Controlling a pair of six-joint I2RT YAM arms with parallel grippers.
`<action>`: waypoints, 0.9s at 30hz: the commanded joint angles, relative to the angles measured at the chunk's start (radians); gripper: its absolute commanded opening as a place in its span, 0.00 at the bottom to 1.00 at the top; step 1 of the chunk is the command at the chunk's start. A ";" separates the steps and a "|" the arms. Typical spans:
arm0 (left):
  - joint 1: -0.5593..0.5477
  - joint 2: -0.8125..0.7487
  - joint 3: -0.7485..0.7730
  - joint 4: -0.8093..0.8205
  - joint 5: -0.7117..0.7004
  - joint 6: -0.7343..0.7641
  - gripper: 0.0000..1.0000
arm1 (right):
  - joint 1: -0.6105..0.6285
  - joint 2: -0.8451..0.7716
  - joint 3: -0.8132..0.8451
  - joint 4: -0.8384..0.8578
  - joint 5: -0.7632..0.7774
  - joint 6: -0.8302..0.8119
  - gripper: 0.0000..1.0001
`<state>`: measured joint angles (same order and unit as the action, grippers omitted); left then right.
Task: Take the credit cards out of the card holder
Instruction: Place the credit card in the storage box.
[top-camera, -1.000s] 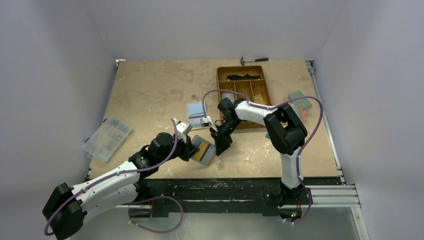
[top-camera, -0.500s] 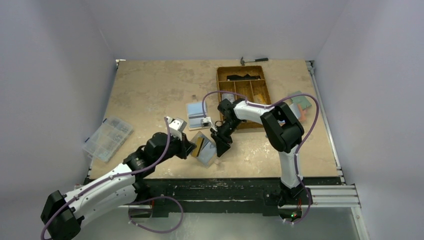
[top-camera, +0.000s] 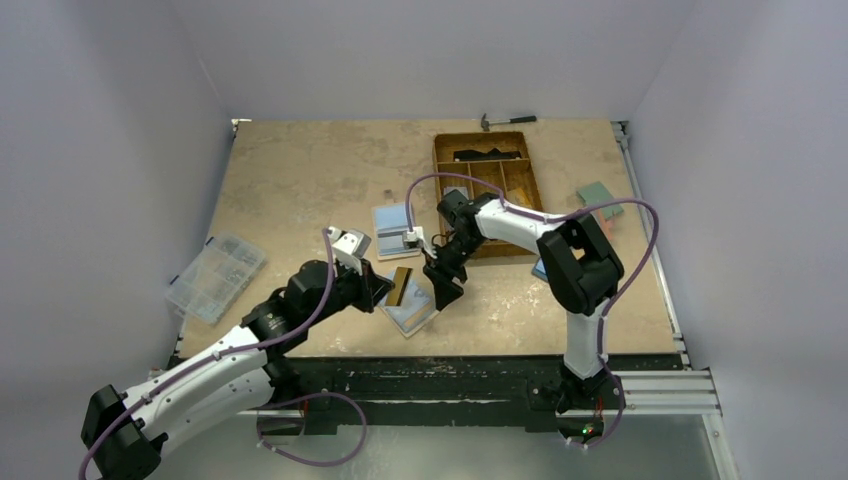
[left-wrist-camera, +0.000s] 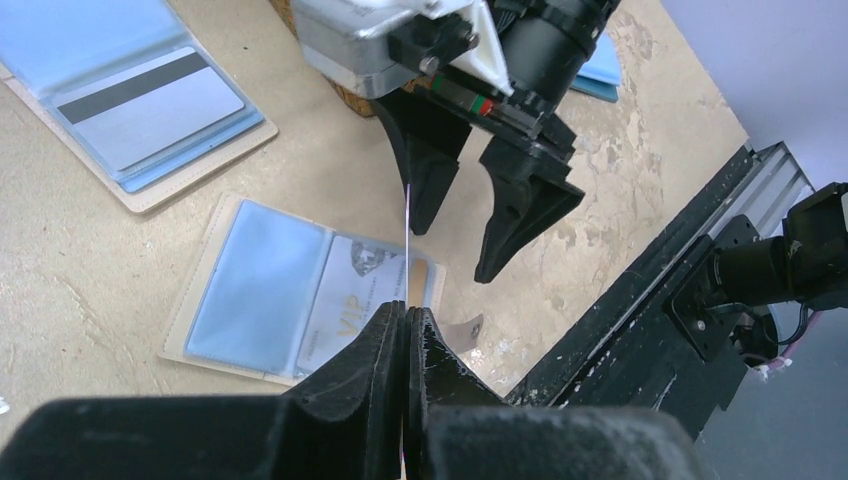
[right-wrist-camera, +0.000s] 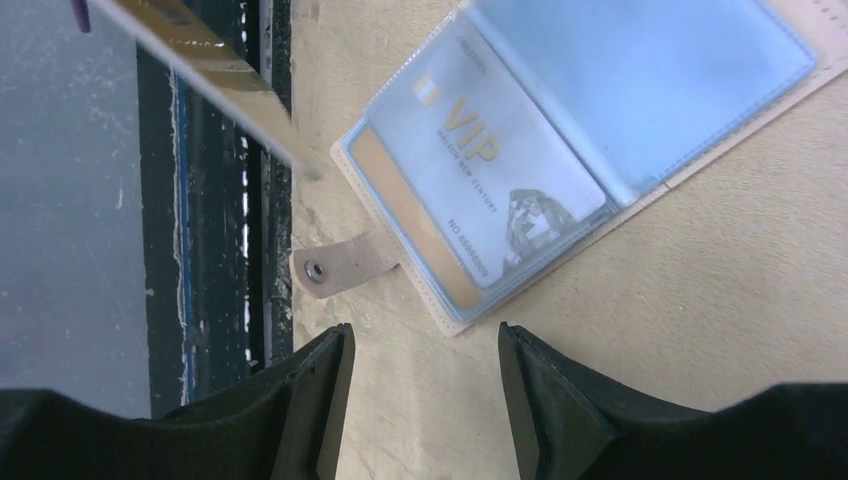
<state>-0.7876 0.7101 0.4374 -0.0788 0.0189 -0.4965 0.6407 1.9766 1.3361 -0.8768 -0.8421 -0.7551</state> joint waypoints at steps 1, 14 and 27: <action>0.000 -0.004 0.048 0.006 0.020 -0.007 0.00 | -0.005 -0.091 -0.008 0.020 0.037 -0.001 0.63; 0.000 0.066 0.068 0.047 0.118 0.031 0.00 | -0.043 -0.316 -0.070 0.041 -0.005 -0.122 0.61; -0.002 0.233 0.083 0.200 0.265 0.034 0.00 | -0.066 -0.343 -0.077 0.027 -0.121 -0.192 0.58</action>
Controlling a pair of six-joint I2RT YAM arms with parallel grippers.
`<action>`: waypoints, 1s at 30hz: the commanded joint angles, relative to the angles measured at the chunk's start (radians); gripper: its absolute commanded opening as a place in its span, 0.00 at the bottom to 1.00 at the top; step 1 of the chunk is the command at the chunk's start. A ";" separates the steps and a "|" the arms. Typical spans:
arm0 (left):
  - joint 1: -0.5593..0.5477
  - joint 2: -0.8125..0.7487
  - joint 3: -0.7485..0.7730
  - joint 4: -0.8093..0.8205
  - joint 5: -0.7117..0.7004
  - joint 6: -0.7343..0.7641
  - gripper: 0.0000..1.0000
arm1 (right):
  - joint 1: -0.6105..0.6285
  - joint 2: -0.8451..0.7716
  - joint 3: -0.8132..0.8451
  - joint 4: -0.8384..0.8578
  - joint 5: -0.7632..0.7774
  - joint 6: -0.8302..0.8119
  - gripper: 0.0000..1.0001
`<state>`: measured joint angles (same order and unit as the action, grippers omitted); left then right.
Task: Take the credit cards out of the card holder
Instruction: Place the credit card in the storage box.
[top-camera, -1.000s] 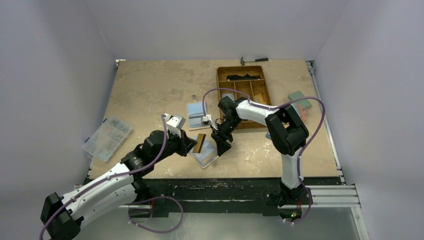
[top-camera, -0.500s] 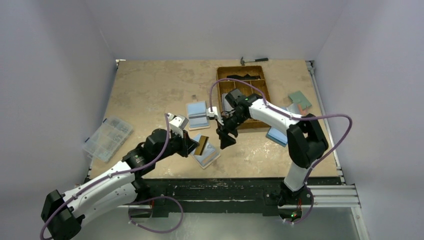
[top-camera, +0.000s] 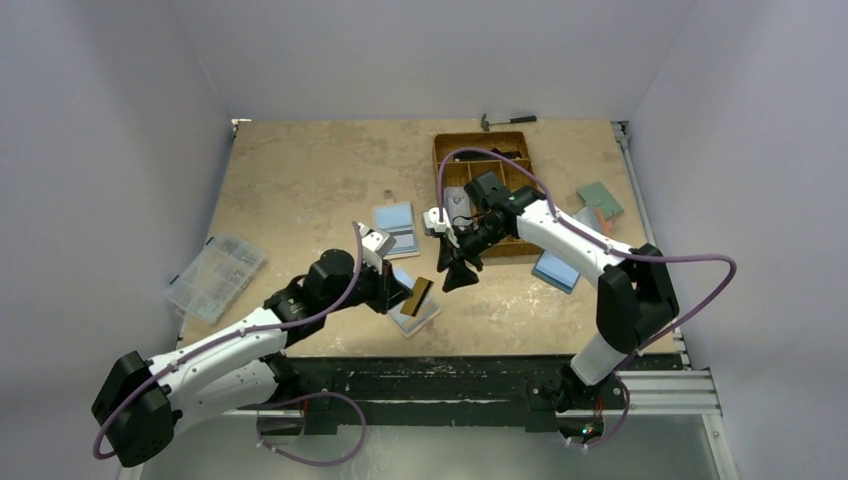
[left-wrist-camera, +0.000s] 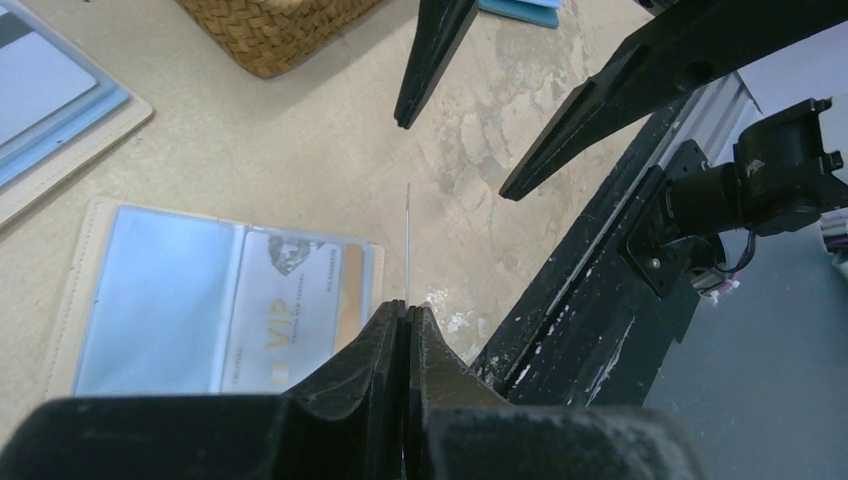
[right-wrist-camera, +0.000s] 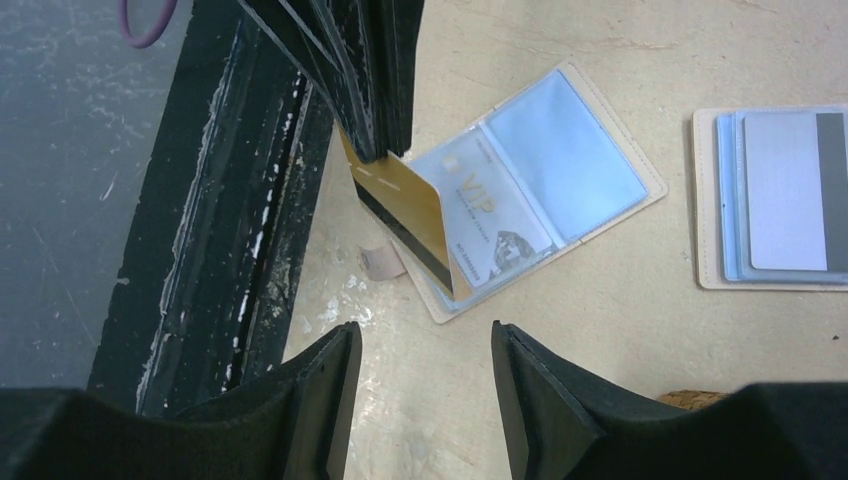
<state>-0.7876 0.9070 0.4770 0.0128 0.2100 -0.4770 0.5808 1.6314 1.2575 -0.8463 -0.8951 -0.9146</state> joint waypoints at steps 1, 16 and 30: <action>-0.002 0.048 0.044 0.118 0.083 0.013 0.00 | -0.007 0.007 0.001 -0.003 -0.072 -0.033 0.58; -0.004 0.114 0.050 0.191 0.146 -0.001 0.00 | 0.049 0.082 0.008 -0.091 -0.155 -0.120 0.40; -0.001 -0.018 0.124 -0.069 -0.154 0.007 0.74 | 0.025 0.048 0.086 -0.247 -0.028 -0.201 0.00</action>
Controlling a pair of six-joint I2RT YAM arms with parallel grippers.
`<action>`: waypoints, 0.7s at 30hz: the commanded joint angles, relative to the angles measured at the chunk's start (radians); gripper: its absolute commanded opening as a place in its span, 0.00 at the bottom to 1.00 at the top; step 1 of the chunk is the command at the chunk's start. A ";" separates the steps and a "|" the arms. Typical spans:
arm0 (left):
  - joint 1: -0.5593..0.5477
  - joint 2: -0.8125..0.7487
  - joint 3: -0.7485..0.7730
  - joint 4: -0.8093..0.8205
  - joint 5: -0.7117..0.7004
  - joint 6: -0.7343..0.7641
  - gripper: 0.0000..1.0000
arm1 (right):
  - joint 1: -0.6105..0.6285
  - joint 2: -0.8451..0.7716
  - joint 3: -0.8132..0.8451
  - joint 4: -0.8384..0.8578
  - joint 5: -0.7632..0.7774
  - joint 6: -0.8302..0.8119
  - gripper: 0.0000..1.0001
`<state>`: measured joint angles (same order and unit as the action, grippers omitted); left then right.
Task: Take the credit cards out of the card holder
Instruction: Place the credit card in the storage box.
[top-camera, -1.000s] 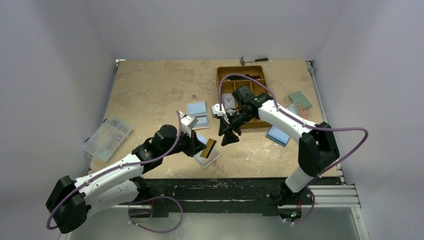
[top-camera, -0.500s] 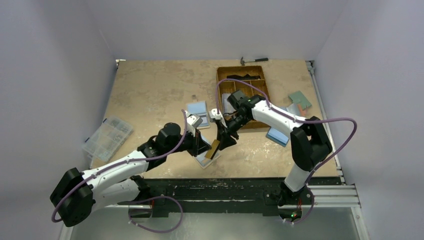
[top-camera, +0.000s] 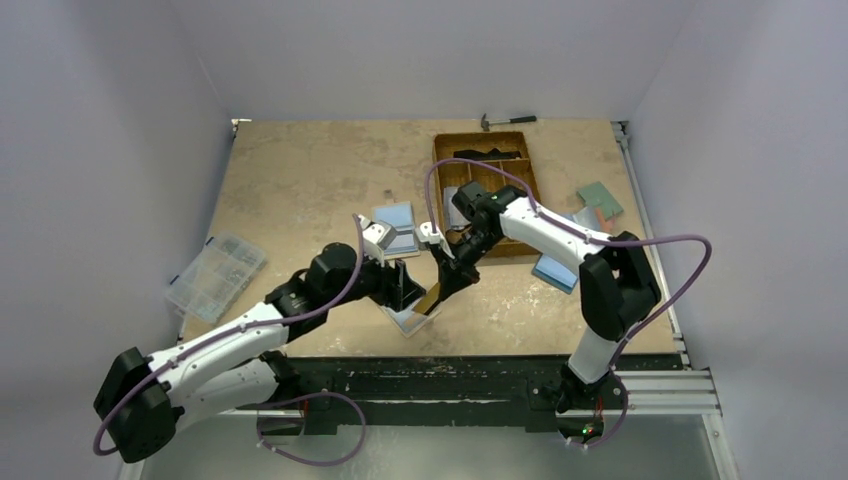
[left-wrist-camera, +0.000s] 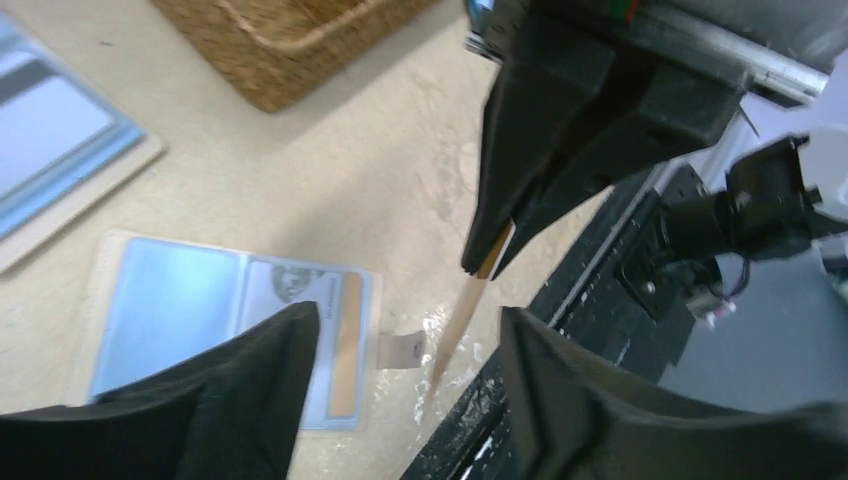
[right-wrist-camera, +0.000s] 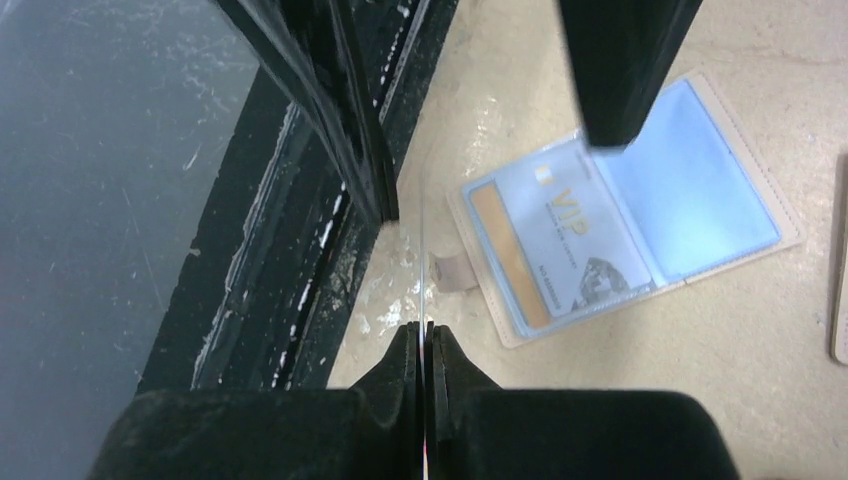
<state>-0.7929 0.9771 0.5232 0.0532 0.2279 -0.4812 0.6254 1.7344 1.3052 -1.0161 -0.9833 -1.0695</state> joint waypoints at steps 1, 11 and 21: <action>0.004 -0.111 0.089 -0.133 -0.203 0.020 0.81 | -0.037 -0.074 0.035 -0.072 0.078 -0.046 0.00; 0.010 -0.051 0.312 -0.364 -0.386 0.241 0.99 | -0.314 -0.340 -0.026 0.055 0.199 0.076 0.00; 0.034 0.079 0.353 -0.352 -0.418 0.393 0.99 | -0.399 -0.484 0.043 0.170 0.544 0.196 0.00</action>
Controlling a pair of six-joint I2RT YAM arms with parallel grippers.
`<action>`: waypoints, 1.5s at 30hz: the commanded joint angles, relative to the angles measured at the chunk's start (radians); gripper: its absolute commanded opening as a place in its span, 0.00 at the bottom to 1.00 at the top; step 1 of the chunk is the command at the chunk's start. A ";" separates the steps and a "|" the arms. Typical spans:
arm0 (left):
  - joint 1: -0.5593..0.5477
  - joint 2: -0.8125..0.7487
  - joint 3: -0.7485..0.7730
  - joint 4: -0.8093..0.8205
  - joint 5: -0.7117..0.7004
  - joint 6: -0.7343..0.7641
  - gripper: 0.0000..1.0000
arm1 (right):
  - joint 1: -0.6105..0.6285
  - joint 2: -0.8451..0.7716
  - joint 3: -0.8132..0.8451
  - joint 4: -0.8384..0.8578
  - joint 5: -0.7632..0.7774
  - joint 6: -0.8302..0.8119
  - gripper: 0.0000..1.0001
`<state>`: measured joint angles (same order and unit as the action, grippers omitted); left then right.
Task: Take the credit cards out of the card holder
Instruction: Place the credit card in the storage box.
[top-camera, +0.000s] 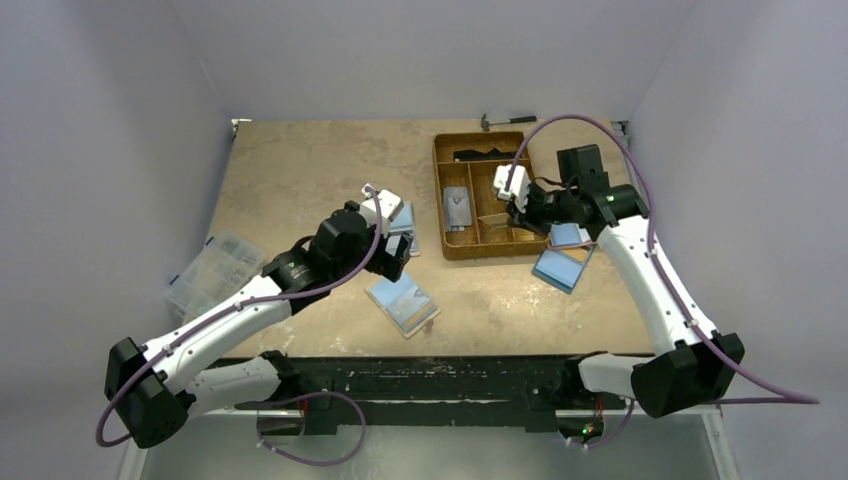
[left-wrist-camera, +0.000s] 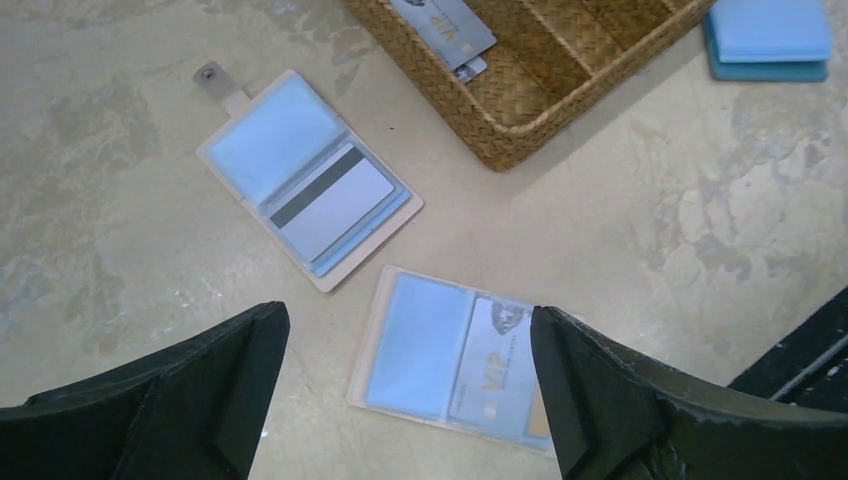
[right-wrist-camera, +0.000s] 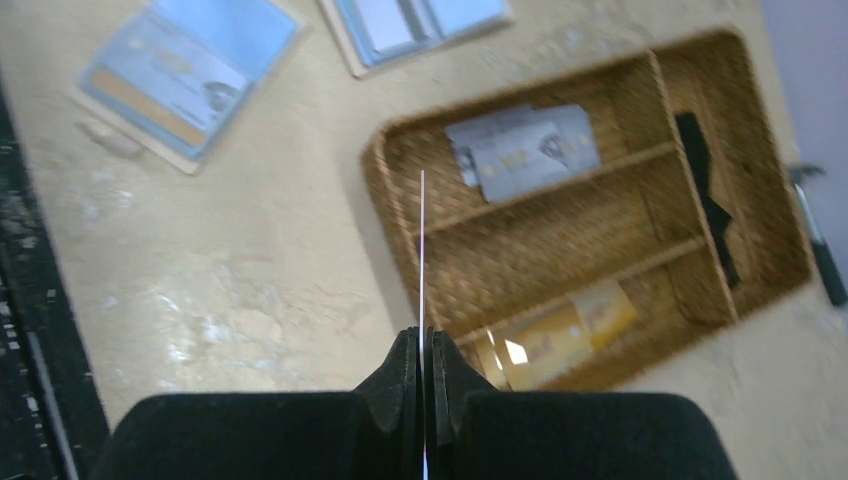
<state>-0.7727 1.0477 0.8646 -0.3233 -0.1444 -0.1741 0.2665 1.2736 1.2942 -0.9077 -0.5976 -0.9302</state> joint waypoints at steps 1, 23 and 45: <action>0.014 0.011 0.002 0.036 -0.056 0.092 0.99 | -0.047 -0.022 0.068 0.059 0.174 0.056 0.00; 0.020 0.035 -0.045 0.077 -0.161 0.146 0.98 | -0.054 0.066 0.094 0.146 0.413 -0.002 0.00; 0.044 0.023 -0.054 0.087 -0.138 0.147 0.98 | -0.054 0.366 0.133 0.298 0.653 -0.052 0.00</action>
<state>-0.7372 1.0901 0.8188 -0.2768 -0.2913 -0.0402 0.2138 1.6146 1.3918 -0.7025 -0.0261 -0.9707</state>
